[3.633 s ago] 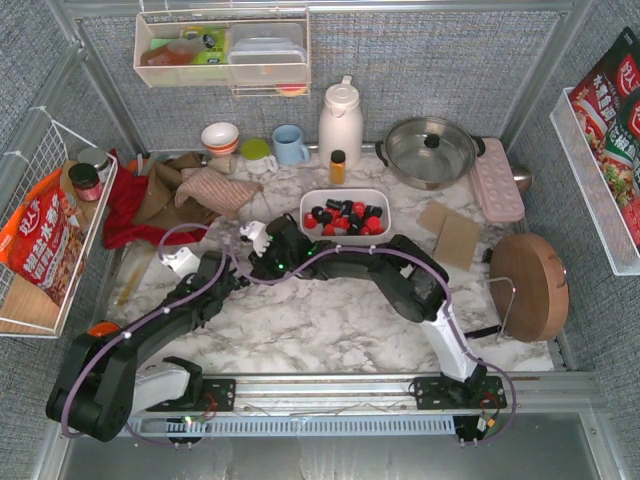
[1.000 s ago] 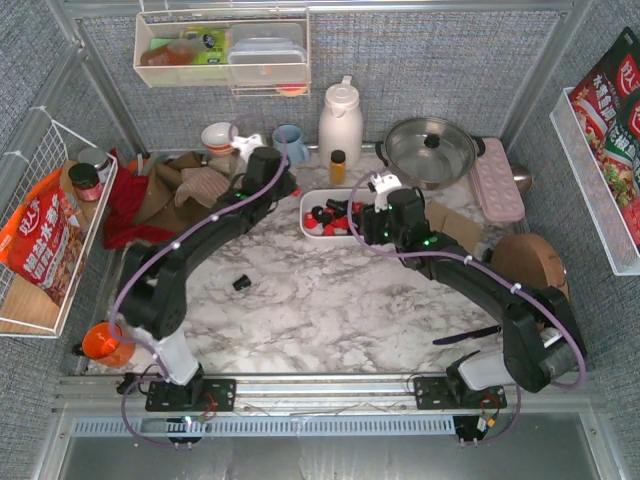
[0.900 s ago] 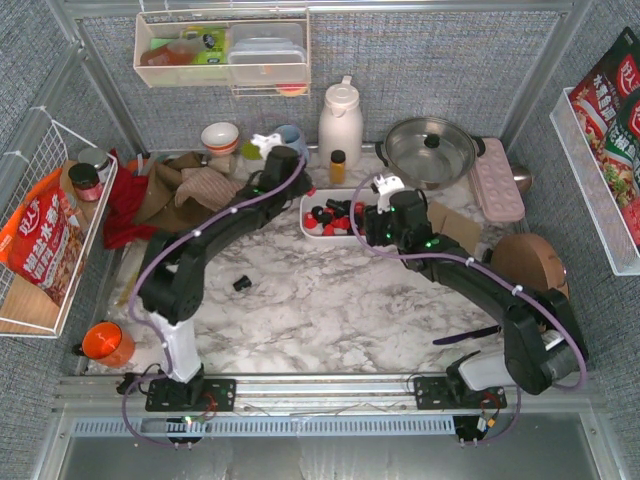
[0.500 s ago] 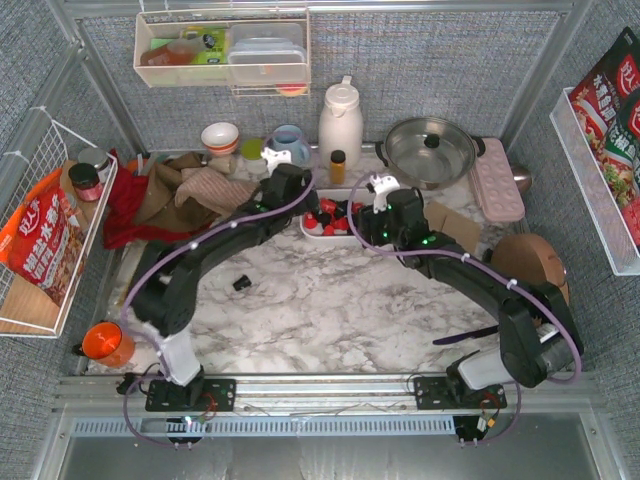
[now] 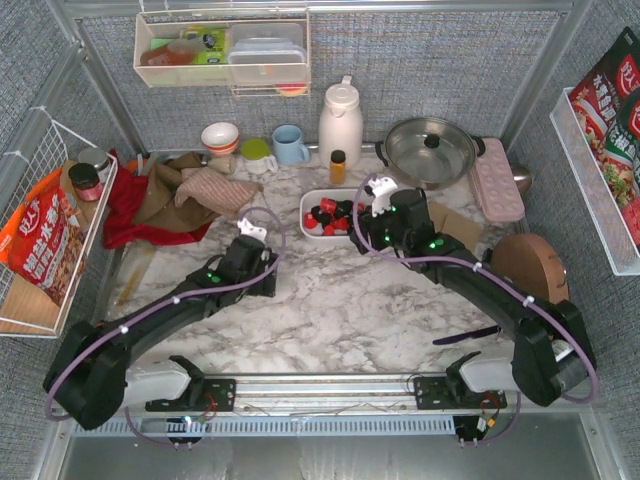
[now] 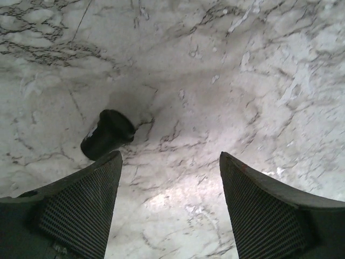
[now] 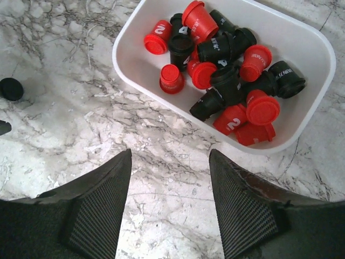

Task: Mix the coffee capsules in the storage basket

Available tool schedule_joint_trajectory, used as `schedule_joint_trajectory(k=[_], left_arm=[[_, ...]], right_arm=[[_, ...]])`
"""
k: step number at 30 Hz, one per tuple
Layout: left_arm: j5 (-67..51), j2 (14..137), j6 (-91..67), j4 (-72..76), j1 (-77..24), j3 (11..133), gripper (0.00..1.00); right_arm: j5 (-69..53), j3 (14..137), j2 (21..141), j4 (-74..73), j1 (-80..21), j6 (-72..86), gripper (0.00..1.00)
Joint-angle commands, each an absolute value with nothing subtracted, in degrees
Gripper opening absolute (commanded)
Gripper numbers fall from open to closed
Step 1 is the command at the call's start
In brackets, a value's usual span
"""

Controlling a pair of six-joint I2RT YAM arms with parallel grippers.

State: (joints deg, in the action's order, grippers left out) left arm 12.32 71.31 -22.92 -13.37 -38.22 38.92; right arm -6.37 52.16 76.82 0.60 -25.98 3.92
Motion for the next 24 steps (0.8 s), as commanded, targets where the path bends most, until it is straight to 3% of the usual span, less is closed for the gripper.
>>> schedule_joint_trajectory(k=[1,5,13,19,24], left_arm=[[14.26,67.11,-17.08,-12.03,-38.16,35.66,0.82],[17.67,67.63,-13.35,-8.24,-37.42,33.3,0.82],[17.75,73.18,-13.23,-9.61,-31.99,36.68,0.79],[15.49,79.12,-13.59,-12.45,-29.47,39.4,0.68],[12.63,81.95,-14.98,-13.4,-28.79,39.88,0.65]], right_arm=[[-7.83,50.98,73.88,-2.22,-26.29,3.07,0.65],[-6.07,48.51,70.9,-2.73,-26.29,2.38,0.71],[-4.27,44.98,65.28,-1.95,-26.19,2.46,0.72],[-4.57,44.75,63.07,-2.87,-26.11,2.34,0.72],[-4.64,43.87,62.01,-2.77,-26.11,2.2,0.71]])
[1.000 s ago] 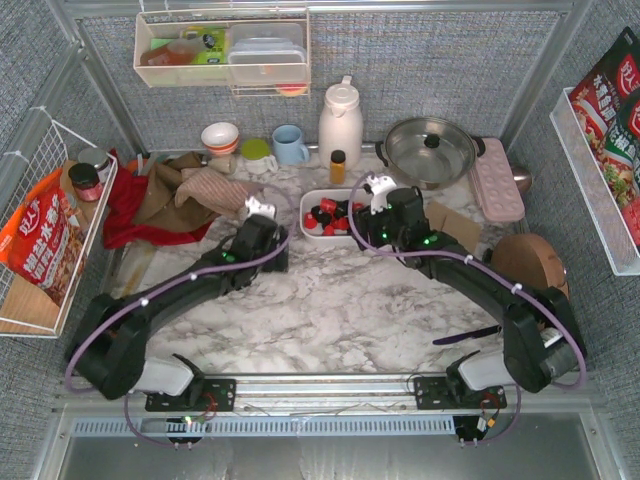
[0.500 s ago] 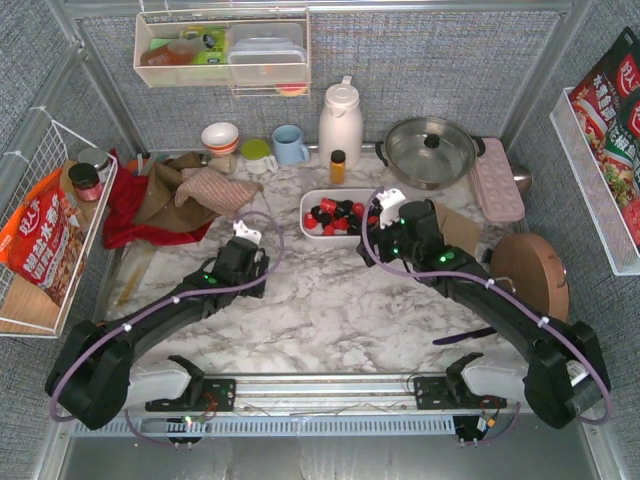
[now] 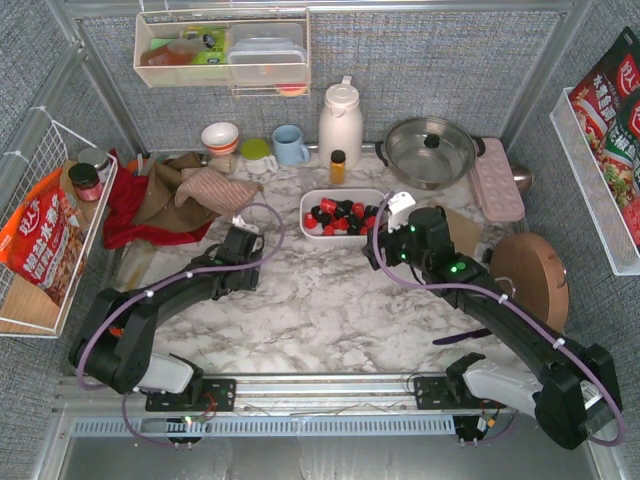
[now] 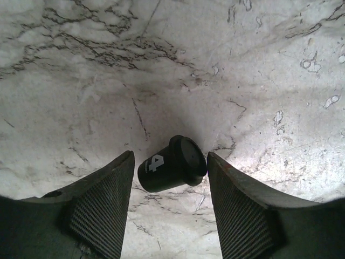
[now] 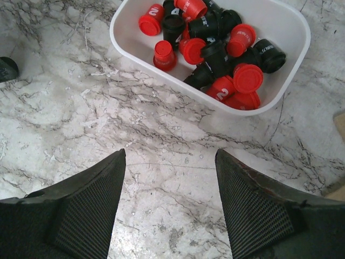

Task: Mix the coffee capsules in the storage basket

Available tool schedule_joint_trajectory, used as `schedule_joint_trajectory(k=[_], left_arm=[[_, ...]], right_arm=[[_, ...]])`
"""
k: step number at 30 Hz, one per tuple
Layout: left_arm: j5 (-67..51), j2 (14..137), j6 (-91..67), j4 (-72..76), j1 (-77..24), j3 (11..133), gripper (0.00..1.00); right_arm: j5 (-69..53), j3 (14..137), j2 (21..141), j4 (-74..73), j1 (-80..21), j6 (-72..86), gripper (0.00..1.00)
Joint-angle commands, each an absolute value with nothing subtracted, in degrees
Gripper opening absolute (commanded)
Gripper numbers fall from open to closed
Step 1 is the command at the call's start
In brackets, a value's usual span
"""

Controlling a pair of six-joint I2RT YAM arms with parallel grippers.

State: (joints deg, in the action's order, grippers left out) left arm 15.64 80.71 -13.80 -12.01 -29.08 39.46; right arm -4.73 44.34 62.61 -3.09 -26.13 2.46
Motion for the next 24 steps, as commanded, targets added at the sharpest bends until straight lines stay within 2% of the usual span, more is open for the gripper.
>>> schedule_joint_trajectory(k=[1,20,21,23,24], left_arm=[[12.62,82.51,-15.02,-13.62,-28.77,40.08,0.64],[14.35,89.56,-18.89,-17.84,-26.9,43.3,0.51],[14.94,89.36,-19.37,-18.03,-26.89,43.14,0.52],[16.88,89.1,-21.02,-18.8,-26.9,43.21,0.7],[17.47,88.92,-21.41,-19.14,-26.89,43.2,0.75]], right_arm=[[-4.66,43.78,61.97,-2.81,-26.1,2.2,0.71],[-4.92,43.24,62.44,-2.15,-26.02,2.11,0.71],[-4.97,43.24,62.55,-2.11,-25.95,2.11,0.71],[-5.24,43.31,62.81,-2.09,-25.94,2.11,0.72],[-5.39,43.39,62.96,-1.99,-25.94,2.11,0.72]])
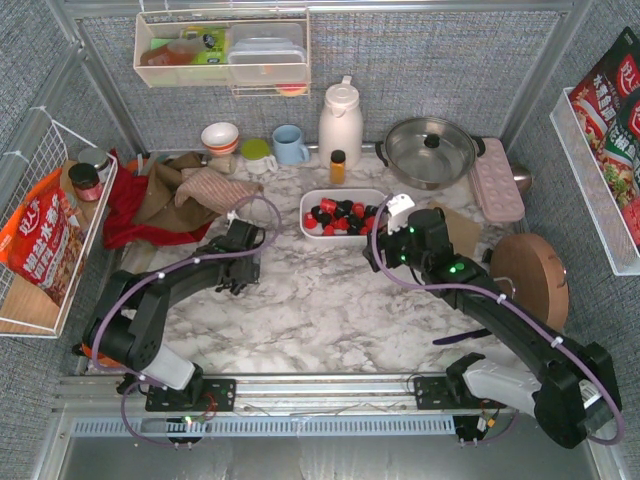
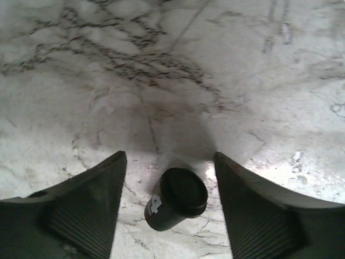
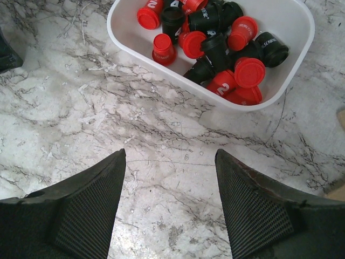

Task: Mix the coffee capsules in the storage basket

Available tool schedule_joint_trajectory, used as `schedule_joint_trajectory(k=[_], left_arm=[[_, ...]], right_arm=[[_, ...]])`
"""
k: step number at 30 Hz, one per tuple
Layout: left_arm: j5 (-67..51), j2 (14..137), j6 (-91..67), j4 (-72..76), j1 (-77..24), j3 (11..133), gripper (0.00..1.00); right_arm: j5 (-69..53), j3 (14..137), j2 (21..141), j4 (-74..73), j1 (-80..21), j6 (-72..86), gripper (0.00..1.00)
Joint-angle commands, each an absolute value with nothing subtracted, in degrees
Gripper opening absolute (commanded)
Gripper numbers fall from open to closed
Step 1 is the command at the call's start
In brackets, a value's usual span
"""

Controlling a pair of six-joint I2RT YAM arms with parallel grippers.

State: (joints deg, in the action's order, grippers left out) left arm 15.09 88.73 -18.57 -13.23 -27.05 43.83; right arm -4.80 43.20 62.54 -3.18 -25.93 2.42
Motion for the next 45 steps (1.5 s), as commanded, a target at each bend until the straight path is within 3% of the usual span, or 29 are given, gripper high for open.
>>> schedule_joint_trajectory(k=[1,6,11,18,28,36,41,45], left_arm=[[17.6,88.76,-21.47,-19.31,-26.89,43.19,0.77],[15.06,85.78,-17.08,-20.02,-26.85,44.98,0.8],[7.57,81.77,-3.13,-23.66,-26.69,50.15,0.78],[-0.76,81.16,12.45,-36.15,-25.65,52.18,0.83],[-2.29,83.13,11.3,-27.49,-21.01,46.03,0.81],[-4.46,94.12,9.93,-24.72,-20.03,47.91,0.67],[-3.17,95.07,10.32,-22.95,-19.52,46.58,0.36],[-2.73,94.73,10.37,-22.7,-19.4,46.71,0.29]], right_arm=[[-5.61,43.41,63.08,-2.02,-25.98,2.11,0.71],[-6.33,43.58,63.45,-1.94,-25.93,2.02,0.72],[-7.52,43.68,63.5,-1.86,-25.84,2.16,0.72],[-7.91,43.08,62.11,-1.8,-25.76,1.86,0.71],[-9.31,42.53,61.6,-0.88,-25.74,2.39,0.71],[-9.45,42.52,62.08,-0.83,-25.71,2.38,0.71],[-9.23,42.63,62.62,-0.75,-25.66,2.4,0.71],[-9.27,42.76,63.39,-0.62,-25.73,2.47,0.71]])
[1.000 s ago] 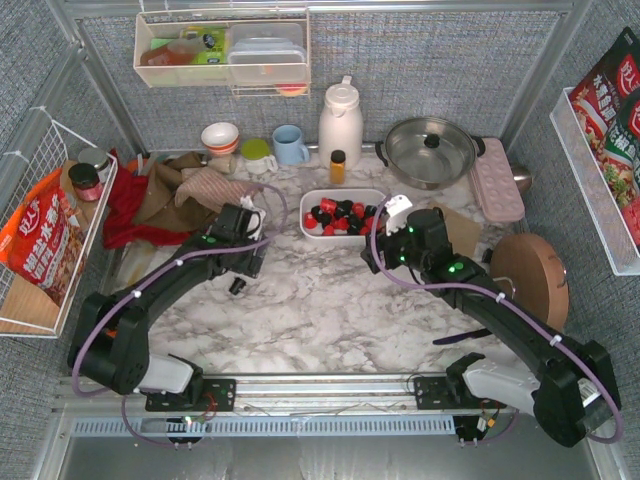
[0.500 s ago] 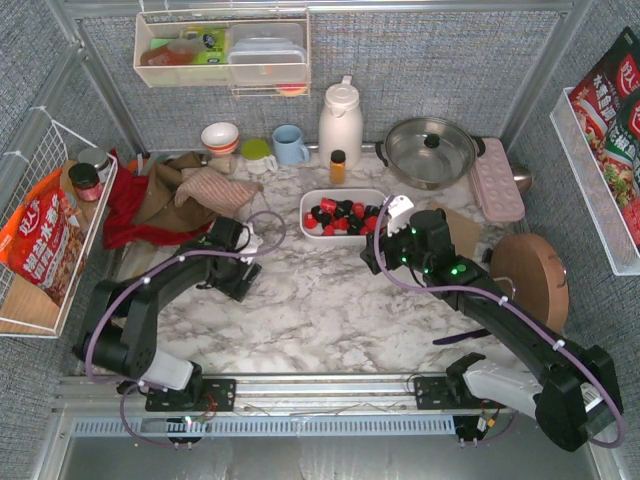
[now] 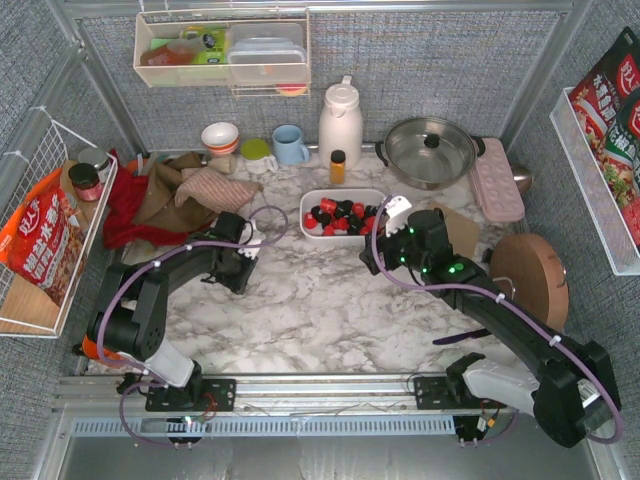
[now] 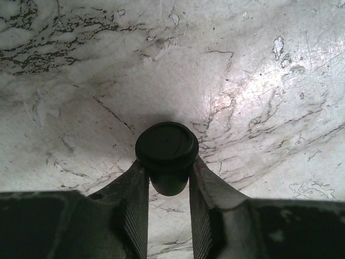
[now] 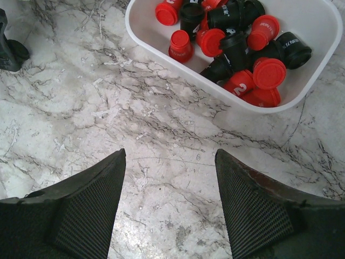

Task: Mix the coffee capsules in the storage basket

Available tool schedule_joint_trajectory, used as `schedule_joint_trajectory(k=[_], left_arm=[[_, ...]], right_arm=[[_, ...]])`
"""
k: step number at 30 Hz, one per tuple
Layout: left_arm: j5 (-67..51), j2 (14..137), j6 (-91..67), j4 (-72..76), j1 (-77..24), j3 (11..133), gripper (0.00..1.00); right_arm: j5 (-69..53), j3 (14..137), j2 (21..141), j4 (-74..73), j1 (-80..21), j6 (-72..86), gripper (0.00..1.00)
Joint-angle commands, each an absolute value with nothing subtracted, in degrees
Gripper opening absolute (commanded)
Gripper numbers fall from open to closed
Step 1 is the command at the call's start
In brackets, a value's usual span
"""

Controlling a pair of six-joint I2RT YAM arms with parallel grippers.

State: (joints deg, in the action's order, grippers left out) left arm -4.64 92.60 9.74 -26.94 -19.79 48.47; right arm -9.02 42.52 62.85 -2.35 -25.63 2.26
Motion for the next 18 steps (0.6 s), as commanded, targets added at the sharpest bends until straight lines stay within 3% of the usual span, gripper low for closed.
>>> schedule_joint_trajectory(k=[1,11,18], left_arm=[[-2.66,94.52,10.37,-22.6,-19.42,46.89,0.28],[-8.99,88.01,3.11,-21.99,-20.05,59.1,0.26],[-13.14,89.34,-5.78,-8.9,-25.33,70.39,0.27]], right_arm=[[-9.23,42.8,63.57,-0.7,-25.67,2.46,0.71],[-8.26,42.91,62.64,-1.08,-25.66,2.56,0.71],[-1.05,40.37,61.19,0.7,-25.43,3.52,0.71]])
